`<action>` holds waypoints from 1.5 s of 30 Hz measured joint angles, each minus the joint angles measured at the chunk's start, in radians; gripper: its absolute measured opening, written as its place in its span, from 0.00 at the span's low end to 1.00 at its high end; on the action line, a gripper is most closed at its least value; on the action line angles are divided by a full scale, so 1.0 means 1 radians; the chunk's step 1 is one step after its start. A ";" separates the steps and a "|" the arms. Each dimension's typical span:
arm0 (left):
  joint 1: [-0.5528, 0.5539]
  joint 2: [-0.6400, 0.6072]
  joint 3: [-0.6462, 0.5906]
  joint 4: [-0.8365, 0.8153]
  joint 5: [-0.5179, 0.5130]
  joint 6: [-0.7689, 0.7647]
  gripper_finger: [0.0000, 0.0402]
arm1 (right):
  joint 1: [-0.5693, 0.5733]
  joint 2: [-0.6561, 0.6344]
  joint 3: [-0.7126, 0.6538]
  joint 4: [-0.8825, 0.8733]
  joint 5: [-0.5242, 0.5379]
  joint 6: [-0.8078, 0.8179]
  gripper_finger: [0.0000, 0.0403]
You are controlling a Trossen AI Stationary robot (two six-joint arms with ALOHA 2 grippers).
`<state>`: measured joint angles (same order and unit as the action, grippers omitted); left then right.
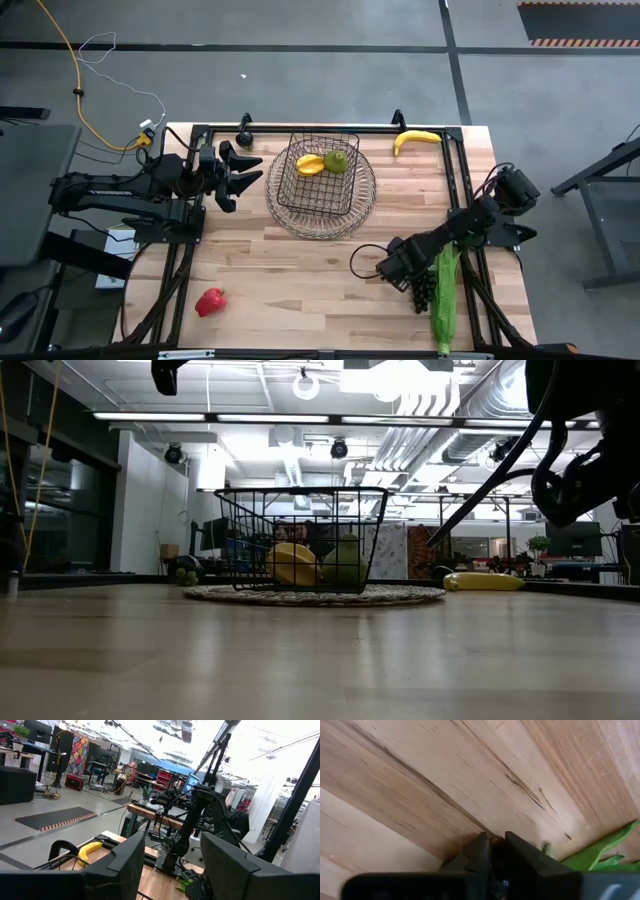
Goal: Build produce basket
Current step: Put the grapes into the wire basket
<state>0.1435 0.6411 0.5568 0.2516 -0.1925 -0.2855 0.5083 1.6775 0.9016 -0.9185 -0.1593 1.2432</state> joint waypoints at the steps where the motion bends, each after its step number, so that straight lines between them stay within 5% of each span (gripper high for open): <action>1: 0.000 0.000 0.000 0.000 0.000 0.000 0.45 | 0.000 0.000 0.000 -0.001 -0.001 -0.005 0.08; 8: 0.000 0.000 0.000 0.000 -0.002 0.000 0.45 | 0.000 -0.002 0.069 -0.090 0.031 -0.084 0.03; 16: 0.000 0.000 0.000 0.000 -0.002 -0.001 0.45 | -0.005 -0.011 0.320 -0.246 0.279 -0.402 0.01; 21: 0.000 0.000 0.000 0.000 -0.002 -0.013 0.45 | -0.051 -0.064 0.407 -0.163 0.383 -0.600 0.00; 28: 0.000 0.000 0.000 0.000 -0.002 -0.026 0.45 | -0.140 -0.260 0.425 -0.087 0.496 -0.643 0.00; 36: 0.000 0.000 0.000 0.001 -0.002 -0.026 0.45 | -0.252 -0.475 0.426 0.171 0.521 -0.793 0.00; 45: 0.000 0.000 0.000 0.014 -0.001 -0.025 0.45 | -0.397 -0.516 0.426 0.449 0.475 -0.995 0.00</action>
<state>0.1436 0.6411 0.5568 0.2654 -0.1932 -0.3107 0.1112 1.1614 1.3277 -0.4698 0.3160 0.2481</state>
